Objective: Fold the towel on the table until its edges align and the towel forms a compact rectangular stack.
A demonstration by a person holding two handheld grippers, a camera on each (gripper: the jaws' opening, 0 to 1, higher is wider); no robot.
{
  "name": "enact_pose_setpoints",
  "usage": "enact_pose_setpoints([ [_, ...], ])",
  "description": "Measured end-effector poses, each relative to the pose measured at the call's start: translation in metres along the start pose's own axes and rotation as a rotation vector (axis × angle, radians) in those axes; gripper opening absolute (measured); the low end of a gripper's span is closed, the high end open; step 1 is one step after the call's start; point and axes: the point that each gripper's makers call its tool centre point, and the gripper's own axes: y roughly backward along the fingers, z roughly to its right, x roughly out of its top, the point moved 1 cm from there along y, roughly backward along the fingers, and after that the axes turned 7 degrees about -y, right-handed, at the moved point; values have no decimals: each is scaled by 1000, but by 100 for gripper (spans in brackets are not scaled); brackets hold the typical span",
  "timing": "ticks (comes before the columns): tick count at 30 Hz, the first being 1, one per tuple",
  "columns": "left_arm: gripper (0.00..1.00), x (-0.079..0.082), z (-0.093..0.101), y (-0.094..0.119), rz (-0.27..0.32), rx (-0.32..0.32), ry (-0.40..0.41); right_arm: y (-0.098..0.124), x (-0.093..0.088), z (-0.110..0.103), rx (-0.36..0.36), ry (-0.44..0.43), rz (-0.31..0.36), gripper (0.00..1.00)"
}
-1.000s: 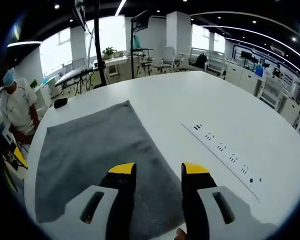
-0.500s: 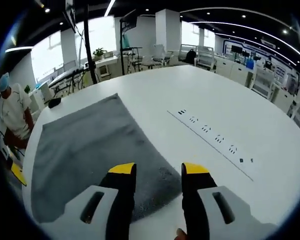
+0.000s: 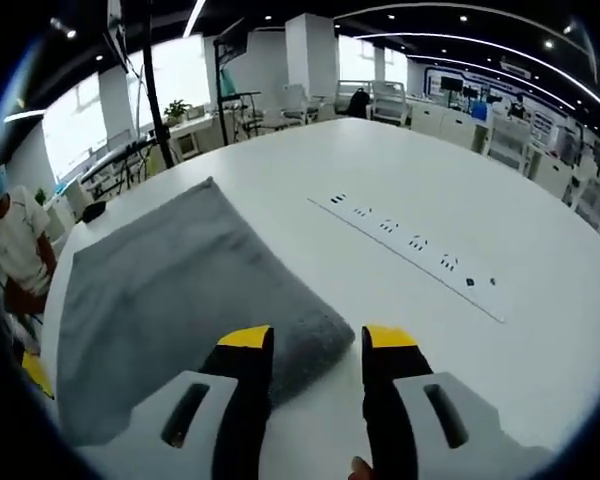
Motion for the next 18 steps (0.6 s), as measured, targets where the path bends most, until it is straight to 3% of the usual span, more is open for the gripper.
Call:
enact_pose_setpoints([
  [7,24,-7,19,-4,-30,-53,-14,1,-1,3,-7,-40,23,23],
  [14,22,-16,28,-9,-74,-75,-43,-3,-8,3,-3,-50,13,19],
  [16,22,-22,27,-10,-126,-67,-141,-7,-11,5,-8,-45,4,18],
  [18,22,-24,30,-14,-130,-77,-141,-7,-15,5,-16,-47,-1,18],
])
